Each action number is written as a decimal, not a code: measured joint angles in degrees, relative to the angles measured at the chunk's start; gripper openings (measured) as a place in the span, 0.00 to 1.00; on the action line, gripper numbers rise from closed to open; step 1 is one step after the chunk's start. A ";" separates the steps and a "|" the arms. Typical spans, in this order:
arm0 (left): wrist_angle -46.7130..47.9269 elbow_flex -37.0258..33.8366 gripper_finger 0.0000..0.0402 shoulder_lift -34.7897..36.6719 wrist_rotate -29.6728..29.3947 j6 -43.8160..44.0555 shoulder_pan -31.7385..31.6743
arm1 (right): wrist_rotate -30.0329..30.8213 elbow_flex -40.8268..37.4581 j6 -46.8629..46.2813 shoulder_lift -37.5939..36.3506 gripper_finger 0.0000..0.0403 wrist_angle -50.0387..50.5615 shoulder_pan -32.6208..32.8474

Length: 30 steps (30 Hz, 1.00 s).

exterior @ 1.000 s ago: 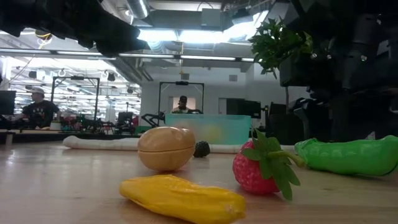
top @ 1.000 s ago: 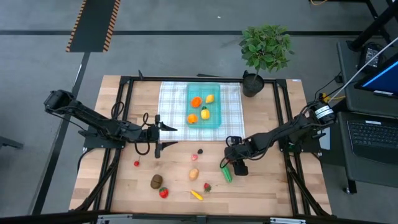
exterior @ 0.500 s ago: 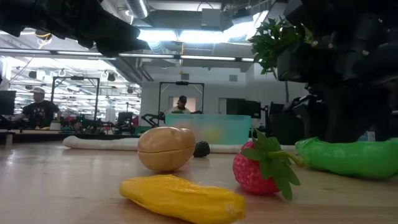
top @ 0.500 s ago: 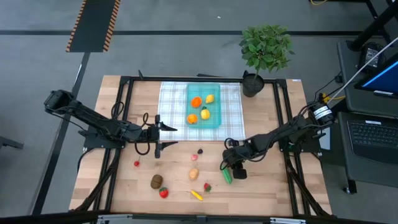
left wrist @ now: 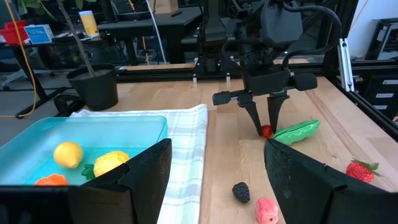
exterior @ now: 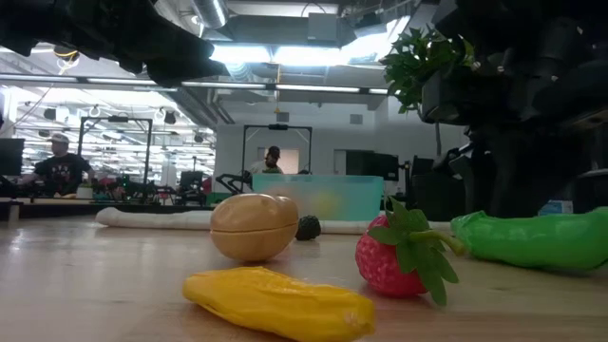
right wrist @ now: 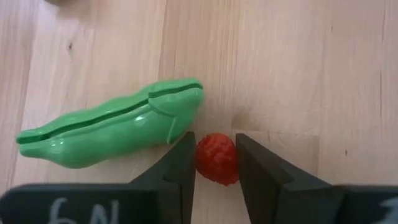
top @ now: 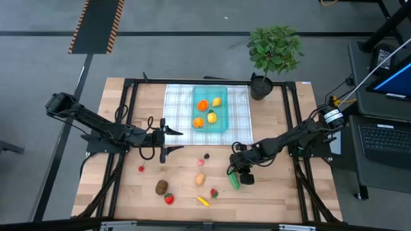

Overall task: Pick and placing Produce into tupperware
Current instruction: Put the red raspberry into the green bin

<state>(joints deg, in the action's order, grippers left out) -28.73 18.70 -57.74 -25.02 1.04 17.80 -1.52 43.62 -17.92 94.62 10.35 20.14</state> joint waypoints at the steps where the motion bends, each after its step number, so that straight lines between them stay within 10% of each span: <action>1: 0.00 0.00 0.62 0.00 0.00 0.00 0.00 | 0.02 0.00 -0.02 -0.02 0.23 0.02 -0.03; 30: 0.03 0.00 0.62 0.00 0.00 0.01 0.00 | 7.54 -0.02 9.41 -15.55 0.22 3.91 -9.57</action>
<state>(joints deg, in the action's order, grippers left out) -28.70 18.70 -57.74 -25.02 1.05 17.80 6.02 43.59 -8.51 79.08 14.27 10.57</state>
